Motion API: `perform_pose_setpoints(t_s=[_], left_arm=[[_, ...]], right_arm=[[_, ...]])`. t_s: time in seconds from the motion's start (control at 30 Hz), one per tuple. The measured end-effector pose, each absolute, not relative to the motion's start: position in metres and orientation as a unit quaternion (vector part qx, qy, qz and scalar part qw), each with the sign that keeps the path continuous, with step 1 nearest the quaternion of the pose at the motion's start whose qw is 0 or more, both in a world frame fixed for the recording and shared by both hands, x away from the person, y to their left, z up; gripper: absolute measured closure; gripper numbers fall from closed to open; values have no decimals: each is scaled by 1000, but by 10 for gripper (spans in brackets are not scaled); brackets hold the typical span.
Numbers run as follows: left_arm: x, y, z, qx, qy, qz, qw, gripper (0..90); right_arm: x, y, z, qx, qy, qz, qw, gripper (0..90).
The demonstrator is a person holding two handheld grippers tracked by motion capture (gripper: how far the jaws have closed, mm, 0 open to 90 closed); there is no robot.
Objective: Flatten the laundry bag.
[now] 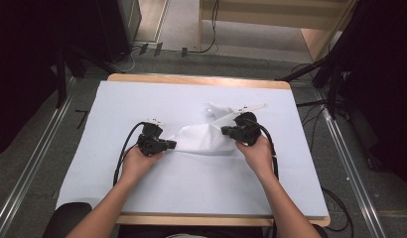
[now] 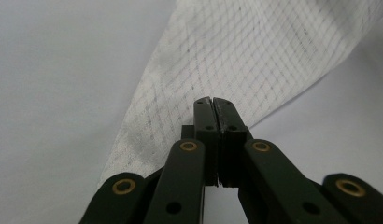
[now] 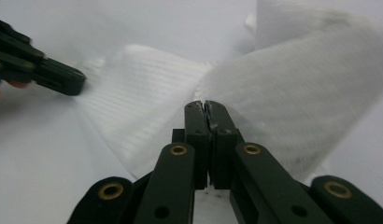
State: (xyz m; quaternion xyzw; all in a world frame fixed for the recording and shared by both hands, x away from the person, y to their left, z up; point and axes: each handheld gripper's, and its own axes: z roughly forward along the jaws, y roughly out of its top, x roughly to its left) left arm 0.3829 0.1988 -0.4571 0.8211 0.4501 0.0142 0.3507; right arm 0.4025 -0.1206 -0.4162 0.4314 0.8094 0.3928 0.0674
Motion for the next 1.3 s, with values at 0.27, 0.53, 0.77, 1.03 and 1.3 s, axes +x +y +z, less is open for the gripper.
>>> perform_pose_setpoints(t_s=[0.27, 0.53, 0.77, 1.03, 1.3], left_arm=[[385, 199, -459, 822, 450, 13, 349, 894], [390, 200, -458, 822, 451, 16, 348, 880], [393, 200, -457, 821, 450, 14, 350, 868], [390, 207, -448, 813, 451, 8, 369, 829], [385, 216, -442, 808, 454, 4, 376, 761]], right_arm=[[399, -143, -434, 455, 806, 376, 48, 899], [401, -147, -458, 456, 814, 359, 25, 893], [404, -151, -454, 447, 814, 370, 26, 882], [414, -183, -431, 463, 789, 398, 68, 764], [442, -197, -439, 488, 771, 404, 60, 610]])
